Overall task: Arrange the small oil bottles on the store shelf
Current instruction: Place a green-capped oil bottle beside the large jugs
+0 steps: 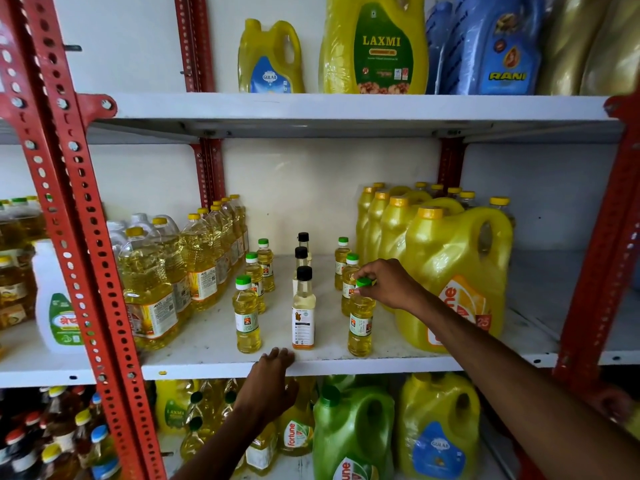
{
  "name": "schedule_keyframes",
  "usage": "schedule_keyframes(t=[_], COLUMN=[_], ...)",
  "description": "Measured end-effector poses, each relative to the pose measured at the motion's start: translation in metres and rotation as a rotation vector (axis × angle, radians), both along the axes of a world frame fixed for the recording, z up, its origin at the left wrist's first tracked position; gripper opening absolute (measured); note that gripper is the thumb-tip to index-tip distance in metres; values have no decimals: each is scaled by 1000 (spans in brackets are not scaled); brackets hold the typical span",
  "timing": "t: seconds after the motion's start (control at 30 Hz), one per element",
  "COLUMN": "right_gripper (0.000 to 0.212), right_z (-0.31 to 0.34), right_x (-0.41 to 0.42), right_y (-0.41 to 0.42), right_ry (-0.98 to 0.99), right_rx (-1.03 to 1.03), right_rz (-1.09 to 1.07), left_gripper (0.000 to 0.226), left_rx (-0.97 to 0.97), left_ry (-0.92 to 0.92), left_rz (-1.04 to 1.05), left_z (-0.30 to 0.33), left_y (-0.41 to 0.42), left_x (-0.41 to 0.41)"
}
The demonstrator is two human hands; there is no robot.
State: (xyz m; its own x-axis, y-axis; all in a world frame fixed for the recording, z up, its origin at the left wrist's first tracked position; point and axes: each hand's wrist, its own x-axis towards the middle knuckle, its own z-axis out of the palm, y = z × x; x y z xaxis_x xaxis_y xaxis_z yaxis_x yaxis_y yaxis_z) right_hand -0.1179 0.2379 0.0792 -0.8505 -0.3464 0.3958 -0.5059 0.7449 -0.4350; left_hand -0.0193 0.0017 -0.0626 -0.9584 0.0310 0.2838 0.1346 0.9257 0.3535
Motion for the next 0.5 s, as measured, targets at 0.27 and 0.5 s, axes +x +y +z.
schedule_keyframes(t=[0.27,0.5], right_gripper=[42,41], right_z=[-1,-2], right_x=[1,-2], right_y=[1,0], right_ry=[-10,-31], right_rx=[3,18], right_rz=[-10,-11], left_gripper=[58,61], left_rx=[9,17], left_ry=[22,14], left_rz=[3,1], left_z=[-2,-6], left_y=[-1,-4], left_x=[-1,-2])
